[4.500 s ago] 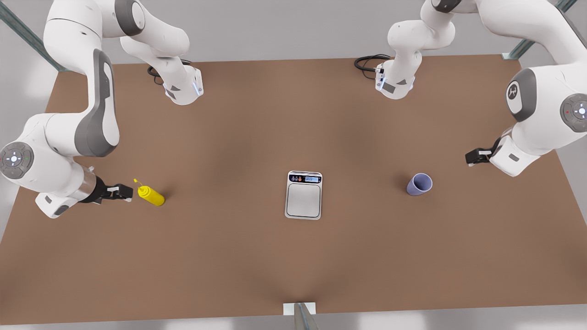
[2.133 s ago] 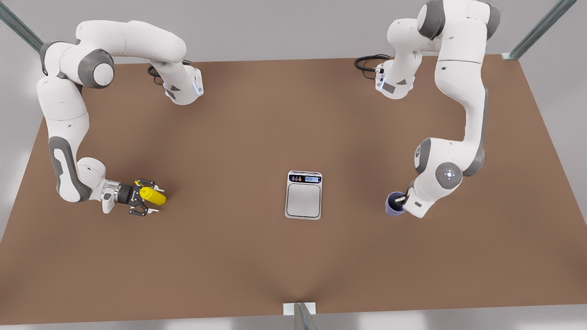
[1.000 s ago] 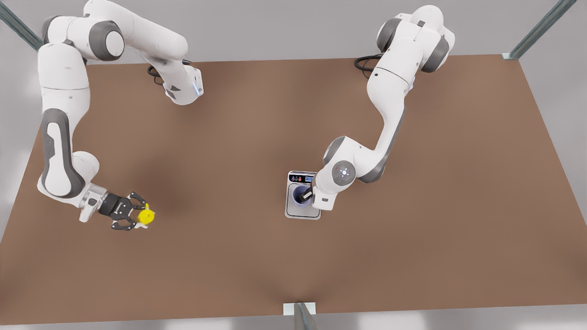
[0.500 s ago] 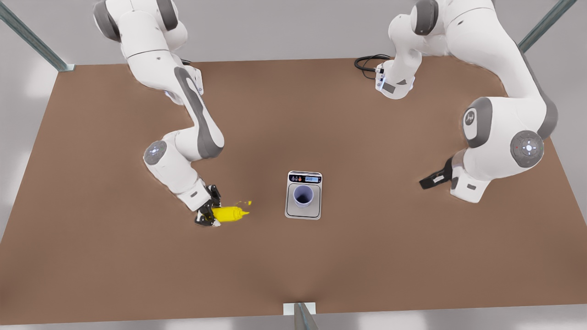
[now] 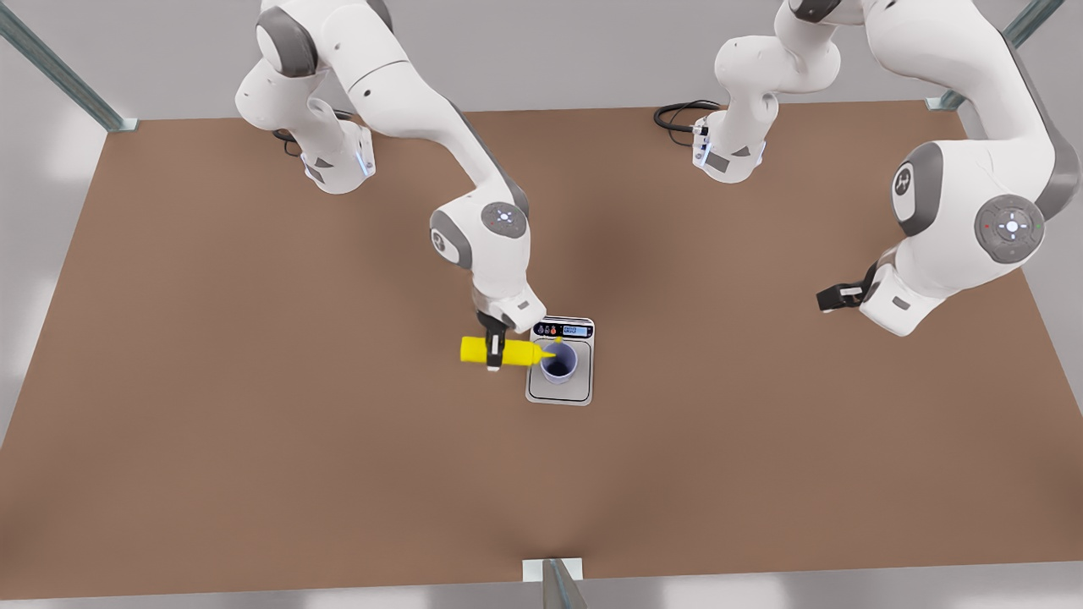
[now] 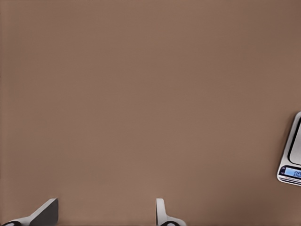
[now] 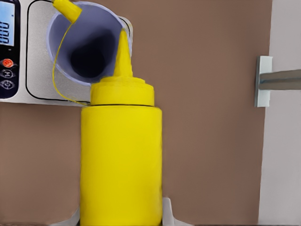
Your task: Move cup to the weight, pick up sauce bottle, pour sauce
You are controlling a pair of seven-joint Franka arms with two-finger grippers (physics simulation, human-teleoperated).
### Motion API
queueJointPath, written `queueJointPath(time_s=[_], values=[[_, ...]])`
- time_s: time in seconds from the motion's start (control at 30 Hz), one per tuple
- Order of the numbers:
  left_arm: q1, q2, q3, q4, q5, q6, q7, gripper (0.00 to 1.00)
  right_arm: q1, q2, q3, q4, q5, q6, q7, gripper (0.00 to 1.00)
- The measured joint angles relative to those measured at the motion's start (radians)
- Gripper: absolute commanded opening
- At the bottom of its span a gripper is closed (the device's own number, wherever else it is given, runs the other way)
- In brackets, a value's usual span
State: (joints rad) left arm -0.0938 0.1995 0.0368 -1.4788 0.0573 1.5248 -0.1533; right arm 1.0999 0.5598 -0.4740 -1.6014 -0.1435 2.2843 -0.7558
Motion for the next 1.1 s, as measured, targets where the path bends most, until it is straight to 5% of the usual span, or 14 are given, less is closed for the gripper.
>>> queueJointPath(time_s=[0.67, 0.87, 1.1], values=[[-0.002, 0.000, 0.001, 0.000, 0.004, -0.020, -0.003, 1.00, 0.009, 0.072, 0.003, 0.055, -0.037, -0.070, 0.022, 0.56], [-0.002, 0.001, 0.001, 0.000, 0.003, -0.023, -0.005, 1.00, -0.194, -0.022, 0.001, 0.053, 0.391, -0.094, -0.319, 0.56], [-0.002, 0.003, 0.002, 0.000, 0.002, -0.037, -0.015, 1.00, -0.643, -0.057, 0.003, -0.009, 1.030, -0.416, -1.239, 0.56]])
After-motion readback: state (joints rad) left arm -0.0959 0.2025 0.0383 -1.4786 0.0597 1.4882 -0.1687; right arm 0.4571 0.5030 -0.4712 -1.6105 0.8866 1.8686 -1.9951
